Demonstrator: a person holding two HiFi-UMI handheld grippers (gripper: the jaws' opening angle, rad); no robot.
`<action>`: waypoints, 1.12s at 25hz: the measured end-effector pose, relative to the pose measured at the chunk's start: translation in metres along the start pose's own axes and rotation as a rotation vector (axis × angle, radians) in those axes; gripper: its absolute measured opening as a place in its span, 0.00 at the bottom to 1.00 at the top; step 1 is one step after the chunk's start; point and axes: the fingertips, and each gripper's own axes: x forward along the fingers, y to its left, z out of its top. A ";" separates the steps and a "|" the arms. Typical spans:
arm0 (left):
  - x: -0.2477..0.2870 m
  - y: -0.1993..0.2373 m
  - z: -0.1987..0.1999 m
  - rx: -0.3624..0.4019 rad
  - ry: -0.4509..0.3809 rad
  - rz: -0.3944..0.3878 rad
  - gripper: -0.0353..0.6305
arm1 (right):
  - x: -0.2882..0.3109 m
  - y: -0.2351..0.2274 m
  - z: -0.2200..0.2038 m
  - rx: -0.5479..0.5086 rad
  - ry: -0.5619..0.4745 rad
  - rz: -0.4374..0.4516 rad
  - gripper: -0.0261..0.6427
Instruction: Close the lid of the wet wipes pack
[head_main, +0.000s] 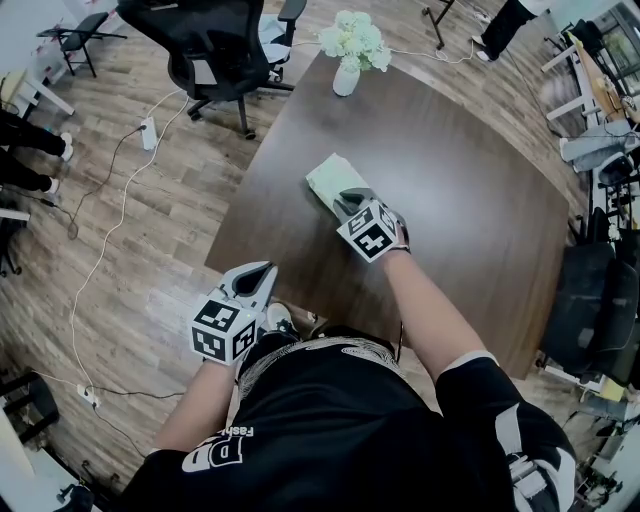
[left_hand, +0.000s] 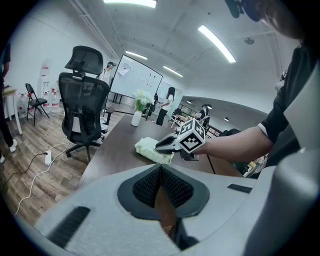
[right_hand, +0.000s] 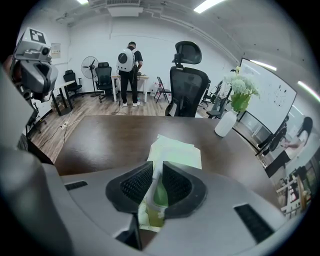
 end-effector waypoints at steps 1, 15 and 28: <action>0.000 0.000 0.000 0.000 0.000 0.000 0.08 | 0.000 0.000 0.000 -0.001 0.001 0.000 0.13; -0.005 -0.004 -0.003 0.003 -0.008 -0.006 0.08 | -0.001 -0.001 0.000 0.042 -0.007 0.005 0.14; -0.023 -0.020 0.005 0.057 -0.052 -0.054 0.08 | -0.075 0.030 0.034 0.177 -0.218 -0.037 0.13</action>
